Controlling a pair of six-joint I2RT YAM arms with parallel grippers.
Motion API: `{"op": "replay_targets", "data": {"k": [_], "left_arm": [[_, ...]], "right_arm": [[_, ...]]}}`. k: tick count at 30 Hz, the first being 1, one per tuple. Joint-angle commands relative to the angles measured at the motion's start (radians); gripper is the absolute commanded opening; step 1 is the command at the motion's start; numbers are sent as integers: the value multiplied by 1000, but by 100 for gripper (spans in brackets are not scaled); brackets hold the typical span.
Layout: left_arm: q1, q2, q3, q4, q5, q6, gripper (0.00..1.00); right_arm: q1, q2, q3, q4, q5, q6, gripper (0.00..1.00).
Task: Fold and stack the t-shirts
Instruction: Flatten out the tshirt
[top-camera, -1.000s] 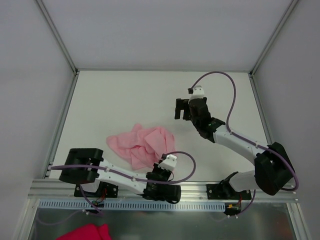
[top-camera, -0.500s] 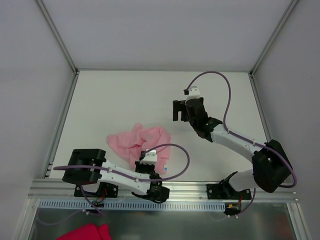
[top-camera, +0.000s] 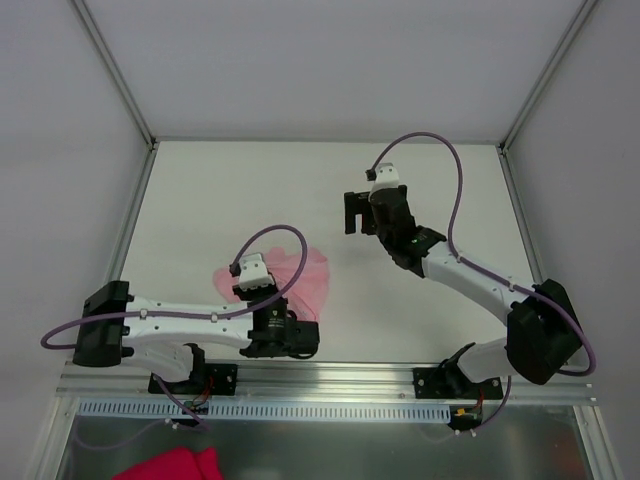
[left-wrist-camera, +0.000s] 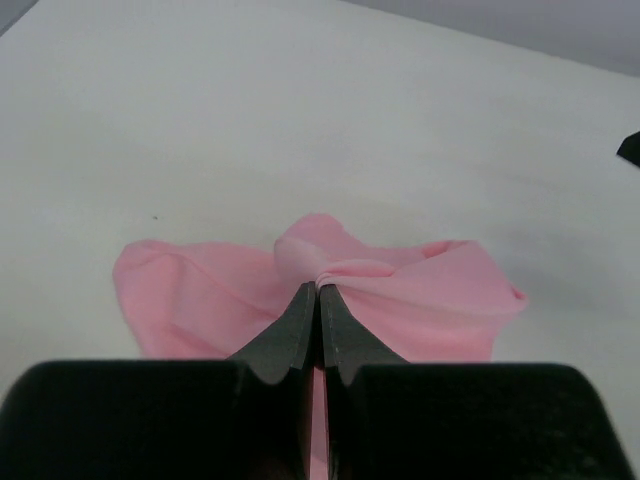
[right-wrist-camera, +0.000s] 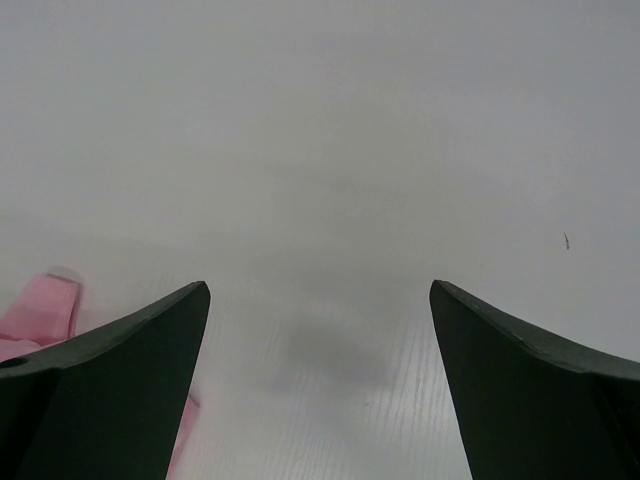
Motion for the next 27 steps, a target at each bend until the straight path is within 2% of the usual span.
{"op": "replay_targets", "data": {"k": [1,4,6,9,12,13,14,15,16,17,19,21,22,27], "left_arm": [[42,-30,105,-181,-90,10,0],[125,-91,64,-178,-63,-2,0],[157,-122,71,-167,-61,52,0],[186,-78,180,-92,-60,238,0],[225,19,297,79,-17,562,0],[263,36,291,411,65,918,0],[295,38,241,691,160,1165,0],[338,-22,29,1294,308,1557,0],[387,-77,-63,1426,478,1554,0],[491,-144,-117,1456,644,1523,0],[541,-156,-116,1417,608,1553,0],[571,-175,-53,1375,595,1578,0],[588,-217,-36,1357,557,1593,0],[616,-390,110,1257,578,1675,0]], "right_arm": [[1,1,49,-8,29,-34,99],[-1,-7,32,0,26,-35,98],[-4,-8,7,24,9,-28,99],[-5,13,3,44,-44,-6,98],[-2,44,-4,75,-80,21,98],[-2,56,-4,81,-94,26,99],[-4,61,-4,84,-97,29,99],[-2,65,-4,83,-101,29,99],[-2,67,-5,81,-103,29,98],[-2,59,-10,77,-103,29,98],[-2,44,-34,81,-103,22,98],[-2,42,-45,89,-100,9,98],[-2,56,-44,92,-101,8,98],[-1,116,-43,123,-135,2,99]]}}
